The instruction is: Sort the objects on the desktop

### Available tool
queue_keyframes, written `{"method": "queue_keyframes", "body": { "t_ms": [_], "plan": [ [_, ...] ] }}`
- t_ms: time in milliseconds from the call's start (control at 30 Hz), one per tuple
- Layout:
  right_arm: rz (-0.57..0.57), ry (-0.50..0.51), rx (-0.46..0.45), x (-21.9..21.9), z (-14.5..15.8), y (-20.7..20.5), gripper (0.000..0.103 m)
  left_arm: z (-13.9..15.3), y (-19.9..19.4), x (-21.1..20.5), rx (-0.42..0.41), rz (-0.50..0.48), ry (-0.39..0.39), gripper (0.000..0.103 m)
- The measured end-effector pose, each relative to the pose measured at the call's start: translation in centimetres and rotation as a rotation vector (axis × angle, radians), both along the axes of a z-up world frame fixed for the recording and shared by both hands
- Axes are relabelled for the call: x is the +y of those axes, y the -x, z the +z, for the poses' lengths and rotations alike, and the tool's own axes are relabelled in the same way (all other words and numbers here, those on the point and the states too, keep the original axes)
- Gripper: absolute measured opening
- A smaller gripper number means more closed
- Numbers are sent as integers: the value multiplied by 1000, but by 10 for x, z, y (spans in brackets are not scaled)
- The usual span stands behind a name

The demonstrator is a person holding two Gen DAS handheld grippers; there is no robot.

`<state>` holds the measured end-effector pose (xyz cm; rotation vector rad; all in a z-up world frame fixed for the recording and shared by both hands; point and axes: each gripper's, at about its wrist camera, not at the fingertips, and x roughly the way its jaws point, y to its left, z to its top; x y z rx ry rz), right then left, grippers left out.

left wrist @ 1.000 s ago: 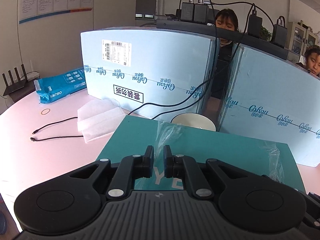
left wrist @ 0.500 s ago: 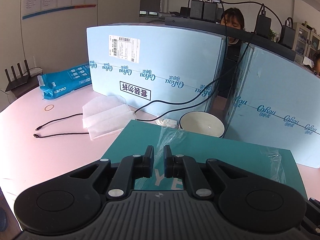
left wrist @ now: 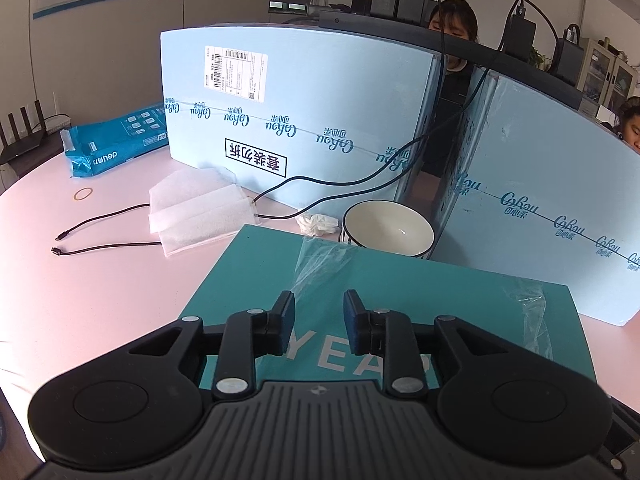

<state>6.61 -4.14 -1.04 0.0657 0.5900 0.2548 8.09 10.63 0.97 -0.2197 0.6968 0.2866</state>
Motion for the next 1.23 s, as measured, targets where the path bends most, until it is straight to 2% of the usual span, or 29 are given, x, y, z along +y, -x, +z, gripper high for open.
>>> {"method": "queue_keyframes", "body": {
  "t_ms": [200, 267, 333, 400, 533, 633, 667, 700, 867, 967, 1000, 1033, 1233],
  "plan": [
    [-2, 6, -8, 1, -1, 3, 11, 0, 2, 1, 1, -18, -3, 25],
    [-1, 19, -14, 2, -1, 4, 11, -1, 3, 1, 3, -33, 2, 31],
    [-6, 20, -16, 2, -2, 5, 11, -1, 2, 1, 6, -55, 17, 41],
    [-7, 6, -11, 0, -3, 5, 14, -1, 3, 1, 6, -71, 25, 48],
    [-14, -3, -39, -2, -4, 12, 15, -3, 6, -2, 1, -86, 18, 51],
    [-19, -22, -74, -6, -5, 22, 25, -6, 6, -3, 10, -97, 29, 52],
    [-21, -22, -79, -7, -5, 24, 37, -7, 5, -3, 22, -101, 38, 52],
    [-22, -22, -82, -8, -6, 26, 46, -8, 4, -2, 33, -101, 45, 52],
    [-34, -53, -127, -15, -2, 34, 49, -14, 4, -1, 66, -104, 62, 55],
    [-34, -71, -144, -19, -2, 38, 54, -15, 4, 1, 63, -138, 107, 78],
    [-33, -83, -147, -20, -3, 40, 55, -16, 4, 2, 62, -151, 124, 90],
    [-31, -94, -150, -22, -4, 42, 56, -16, 4, 2, 62, -158, 138, 95],
    [-47, -117, -159, -31, -5, 46, 56, -17, 5, -1, 58, -143, 156, 100]
  ]
}}
